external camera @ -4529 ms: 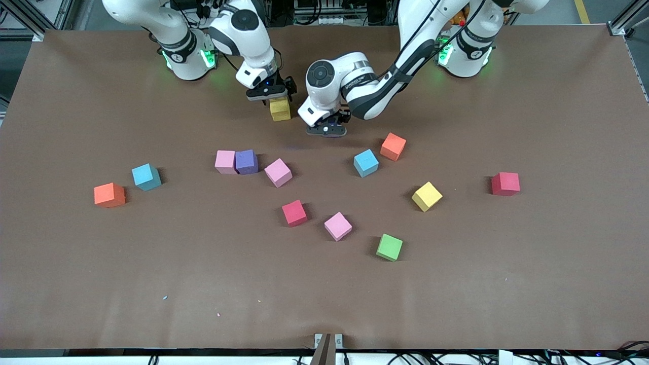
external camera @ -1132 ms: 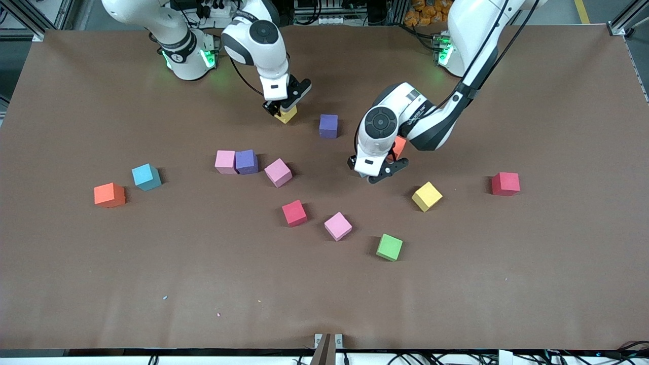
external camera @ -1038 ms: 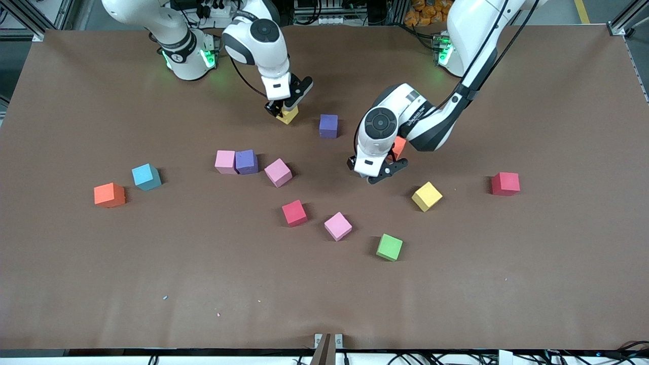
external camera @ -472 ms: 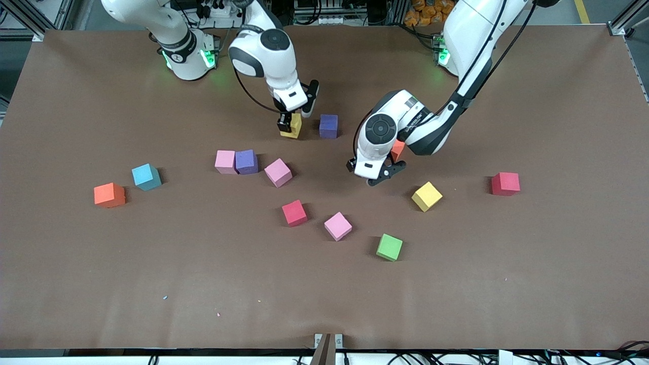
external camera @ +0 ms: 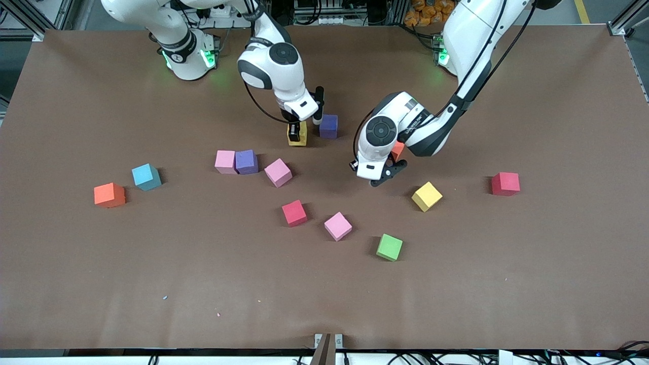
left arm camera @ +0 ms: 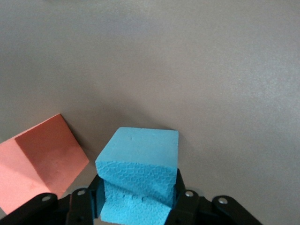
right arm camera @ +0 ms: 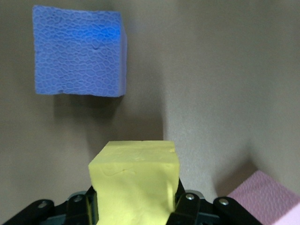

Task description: Arrange 11 blocks into digit 3

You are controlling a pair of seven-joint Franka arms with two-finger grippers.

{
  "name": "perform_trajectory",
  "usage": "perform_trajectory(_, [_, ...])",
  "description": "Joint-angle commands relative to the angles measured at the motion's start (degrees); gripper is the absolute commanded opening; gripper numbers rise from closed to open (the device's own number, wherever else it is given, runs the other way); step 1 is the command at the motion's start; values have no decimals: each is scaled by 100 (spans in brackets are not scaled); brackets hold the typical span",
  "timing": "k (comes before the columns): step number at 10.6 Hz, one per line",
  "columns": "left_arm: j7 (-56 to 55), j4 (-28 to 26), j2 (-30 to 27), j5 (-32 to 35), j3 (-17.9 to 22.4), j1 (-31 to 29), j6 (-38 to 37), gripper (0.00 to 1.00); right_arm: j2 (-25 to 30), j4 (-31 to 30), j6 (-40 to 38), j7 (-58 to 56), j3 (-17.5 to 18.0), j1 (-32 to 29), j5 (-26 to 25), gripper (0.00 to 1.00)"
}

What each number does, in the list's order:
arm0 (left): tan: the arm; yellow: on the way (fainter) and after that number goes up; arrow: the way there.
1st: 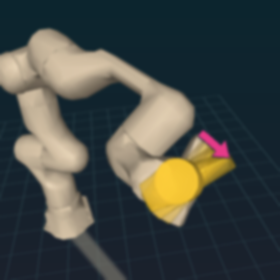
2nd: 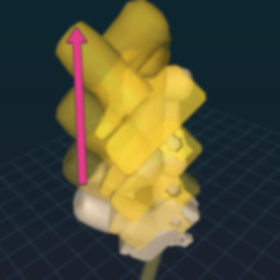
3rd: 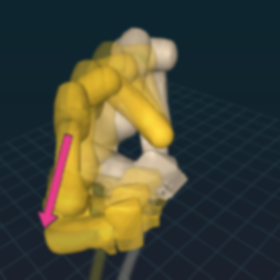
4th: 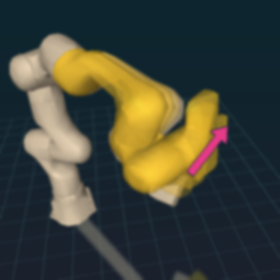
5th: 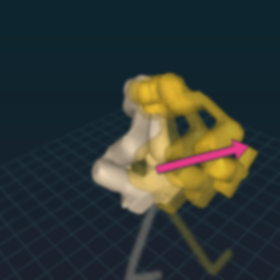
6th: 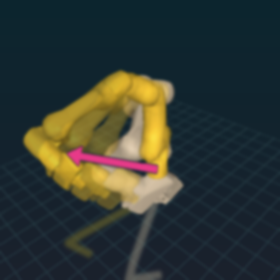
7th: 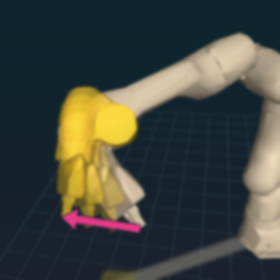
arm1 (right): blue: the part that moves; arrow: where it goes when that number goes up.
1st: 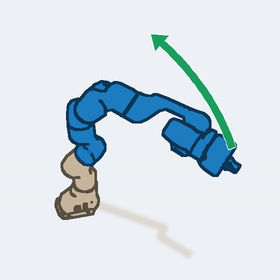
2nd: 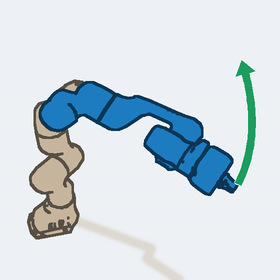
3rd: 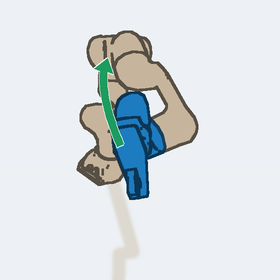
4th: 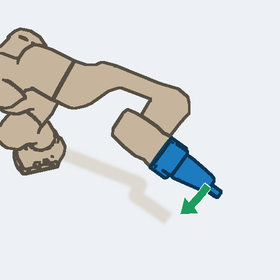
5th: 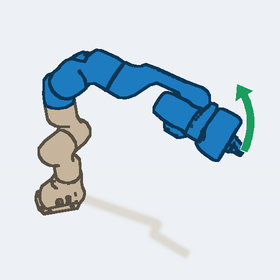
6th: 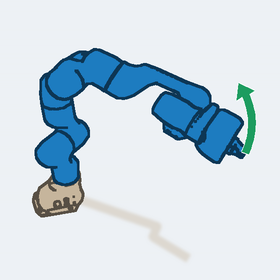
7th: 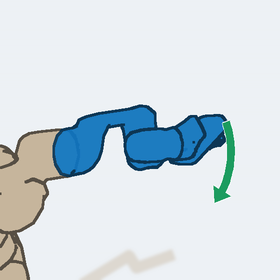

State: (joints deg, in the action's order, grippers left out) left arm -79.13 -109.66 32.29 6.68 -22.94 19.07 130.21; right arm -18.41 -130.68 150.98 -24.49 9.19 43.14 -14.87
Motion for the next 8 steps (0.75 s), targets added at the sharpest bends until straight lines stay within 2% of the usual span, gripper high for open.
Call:
perform_trajectory(1, [-295, -126, -152, -79, -36, -70, -91, 19, -180, 200, -86, -170, 65, -43, -104, 0])
perform_trajectory(2, [-488, -135, -231, -97, -62, -61, -196, 11, -224, 218, -95, -170, 83, -7, -96, 0])
perform_trajectory(3, [-664, -144, -336, -132, -71, -79, -224, 7, -285, 270, -113, -170, 91, 2, -78, 0])
perform_trajectory(5, [-1435, -117, -433, -630, -80, -167, -180, 7, -347, 402, -296, -170, 188, 2, -34, 0])
perform_trajectory(8, [-2359, -152, -610, -852, -97, -386, -180, 6, -400, 552, -508, -161, 364, 2, 45, 0])
